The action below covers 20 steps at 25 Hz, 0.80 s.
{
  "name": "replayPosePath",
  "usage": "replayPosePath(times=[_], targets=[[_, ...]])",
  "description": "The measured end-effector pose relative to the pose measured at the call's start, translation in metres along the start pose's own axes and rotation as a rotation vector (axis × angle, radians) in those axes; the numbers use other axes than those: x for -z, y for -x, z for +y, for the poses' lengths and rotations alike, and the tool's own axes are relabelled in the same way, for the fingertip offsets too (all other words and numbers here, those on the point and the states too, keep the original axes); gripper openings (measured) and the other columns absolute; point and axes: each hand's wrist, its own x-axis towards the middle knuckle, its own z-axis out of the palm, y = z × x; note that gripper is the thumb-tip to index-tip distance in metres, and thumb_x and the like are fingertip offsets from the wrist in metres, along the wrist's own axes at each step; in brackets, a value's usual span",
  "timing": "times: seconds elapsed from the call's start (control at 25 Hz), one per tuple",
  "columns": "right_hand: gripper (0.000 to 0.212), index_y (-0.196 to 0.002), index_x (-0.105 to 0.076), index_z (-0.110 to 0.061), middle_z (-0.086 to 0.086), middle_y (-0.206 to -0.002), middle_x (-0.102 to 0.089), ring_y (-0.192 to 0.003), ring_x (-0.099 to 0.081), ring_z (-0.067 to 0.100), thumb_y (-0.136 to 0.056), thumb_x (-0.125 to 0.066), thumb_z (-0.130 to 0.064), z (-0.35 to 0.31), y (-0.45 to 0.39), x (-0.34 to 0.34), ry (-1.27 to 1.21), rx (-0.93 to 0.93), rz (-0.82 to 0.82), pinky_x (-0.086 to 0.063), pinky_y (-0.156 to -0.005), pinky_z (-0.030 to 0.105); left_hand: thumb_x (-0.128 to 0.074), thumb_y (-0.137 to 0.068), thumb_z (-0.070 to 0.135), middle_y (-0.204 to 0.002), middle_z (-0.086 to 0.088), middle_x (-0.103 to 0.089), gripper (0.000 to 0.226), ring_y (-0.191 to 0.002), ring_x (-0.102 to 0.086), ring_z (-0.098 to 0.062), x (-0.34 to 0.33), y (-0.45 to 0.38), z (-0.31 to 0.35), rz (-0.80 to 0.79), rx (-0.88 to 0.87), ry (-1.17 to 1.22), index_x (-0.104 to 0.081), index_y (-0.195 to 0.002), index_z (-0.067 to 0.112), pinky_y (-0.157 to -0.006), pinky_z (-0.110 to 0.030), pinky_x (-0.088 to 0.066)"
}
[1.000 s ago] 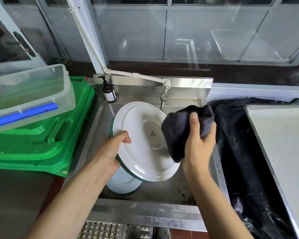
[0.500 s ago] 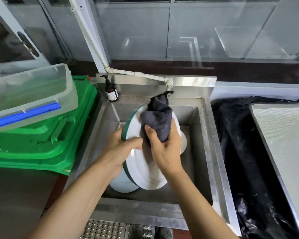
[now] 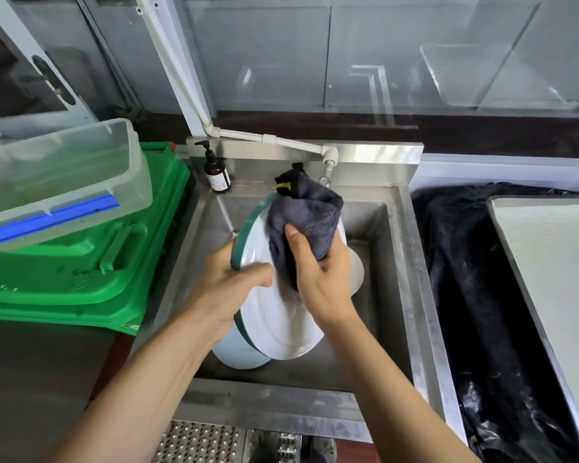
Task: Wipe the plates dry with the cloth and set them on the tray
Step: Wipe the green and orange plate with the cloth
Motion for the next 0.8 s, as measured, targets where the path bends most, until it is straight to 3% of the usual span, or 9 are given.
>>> replayPosePath(times=[0.12,0.24,0.36,0.56,0.72,0.8], targets=[[0.029,-0.123,-0.067,-0.014,-0.003,-0.112,-0.075,-0.108,-0.069,0.009,-0.101,-0.063,-0.032,0.004,-0.020,0.016,0.011,-0.198,0.231,-0.054,-0.100,0.042,-0.066,-0.049,0.013,-0.064,0.002,-0.056,0.022,-0.064,-0.053,-0.012,0.003,0.003,0.001,0.002,0.003,-0.004,-0.067,-0.070,0.020,-0.058,-0.022,-0.041],[0.030,-0.123,-0.067,-0.024,-0.008,-0.115,-0.074,-0.113,-0.067,0.007,-0.098,-0.064,-0.040,0.004,0.005,0.002,0.043,-0.110,0.088,-0.051,-0.097,0.029,-0.063,-0.052,0.007,-0.064,-0.001,-0.062,0.023,-0.062,-0.059,-0.014,-0.001,-0.002,0.006,0.051,0.021,0.050,-0.070,-0.070,0.020,-0.055,-0.023,-0.047],[0.035,-0.126,-0.064,-0.021,-0.008,-0.120,-0.072,-0.118,-0.066,0.015,-0.097,-0.065,-0.041,0.010,0.023,0.000,0.075,0.006,-0.108,-0.051,-0.101,0.033,-0.061,-0.052,0.005,-0.064,-0.002,-0.069,0.027,-0.062,-0.066,-0.015,0.000,-0.006,0.009,0.077,0.052,0.106,-0.074,-0.069,0.023,-0.056,-0.026,-0.052],[0.032,-0.125,-0.066,-0.017,-0.008,-0.113,-0.074,-0.109,-0.067,0.005,-0.098,-0.065,-0.035,0.011,0.002,0.016,0.083,-0.194,0.186,-0.053,-0.098,0.035,-0.064,-0.050,0.009,-0.069,-0.001,-0.066,0.026,-0.068,-0.061,-0.017,-0.003,-0.001,0.005,0.106,0.075,0.068,-0.070,-0.074,0.018,-0.063,-0.029,-0.045],[0.043,-0.127,-0.065,-0.018,-0.004,-0.121,-0.072,-0.119,-0.065,0.016,-0.097,-0.064,-0.048,0.012,0.044,-0.004,0.057,-0.153,-0.001,-0.051,-0.104,0.045,-0.062,-0.055,0.005,-0.066,0.000,-0.070,0.025,-0.060,-0.064,-0.013,-0.007,-0.007,0.009,0.142,0.057,0.087,-0.071,-0.076,0.015,-0.052,-0.022,-0.051],[0.048,-0.127,-0.065,-0.017,-0.002,-0.122,-0.072,-0.120,-0.065,0.018,-0.096,-0.063,-0.054,0.020,0.078,-0.008,0.006,-0.169,0.030,-0.050,-0.104,0.051,-0.060,-0.061,-0.001,-0.062,0.002,-0.068,0.021,-0.056,-0.062,-0.010,-0.007,-0.007,0.011,0.153,0.022,0.099,-0.069,-0.073,0.014,-0.049,-0.019,-0.049]])
